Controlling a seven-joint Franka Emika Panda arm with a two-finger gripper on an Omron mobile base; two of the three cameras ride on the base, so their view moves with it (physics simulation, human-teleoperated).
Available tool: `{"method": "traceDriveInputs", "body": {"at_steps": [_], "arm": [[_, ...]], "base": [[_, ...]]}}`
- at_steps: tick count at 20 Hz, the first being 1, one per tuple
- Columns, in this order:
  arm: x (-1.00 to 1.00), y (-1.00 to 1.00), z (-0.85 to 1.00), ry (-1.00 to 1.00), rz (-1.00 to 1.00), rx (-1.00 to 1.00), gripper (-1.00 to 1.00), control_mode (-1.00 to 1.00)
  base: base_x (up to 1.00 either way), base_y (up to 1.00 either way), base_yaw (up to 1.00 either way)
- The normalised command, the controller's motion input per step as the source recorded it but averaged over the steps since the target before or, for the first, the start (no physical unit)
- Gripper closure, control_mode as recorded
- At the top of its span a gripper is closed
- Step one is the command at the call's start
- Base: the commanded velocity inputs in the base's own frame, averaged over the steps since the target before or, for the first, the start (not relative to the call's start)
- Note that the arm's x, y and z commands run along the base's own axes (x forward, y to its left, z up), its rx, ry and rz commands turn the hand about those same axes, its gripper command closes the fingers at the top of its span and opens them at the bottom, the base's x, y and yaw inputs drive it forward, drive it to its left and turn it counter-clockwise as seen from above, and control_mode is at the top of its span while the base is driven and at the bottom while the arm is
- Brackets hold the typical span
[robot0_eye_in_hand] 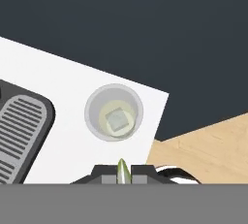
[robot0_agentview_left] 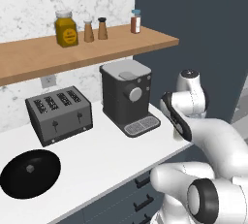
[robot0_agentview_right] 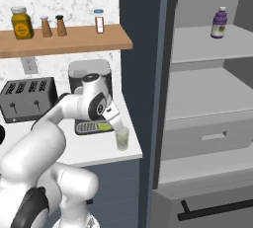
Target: Grab a lemon wedge from the fridge and one ice cube from the ice bowl, and put them in the glass of lemonade.
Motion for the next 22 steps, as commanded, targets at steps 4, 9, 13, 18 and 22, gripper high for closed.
{"method": "traceDriveInputs", "body": {"at_steps": [4, 9, 13, 18, 22], "arm": [[0.41, 0.00, -0.16, 0.12, 0.00, 0.00, 1.00, -1.00], [0.06, -0.10, -0.18, 0.09, 0.03, 0.00, 1.00, -1.00], [0.07, -0.29, -0.11, 0.01, 0.07, 0.00, 1.00, -1.00], [0.02, -0.11, -0.01, 0.00, 0.00, 0.00, 1.00, -1.00], [0.06, -0.11, -0.01, 0.00, 0.00, 0.00, 1.00, -1.00]], "base": [[0.00, 0.00, 0.00], [0.00, 0.00, 0.00], [0.00, 0.00, 0.00], [0.00, 0.00, 0.00], [0.00, 0.00, 0.00]]}}
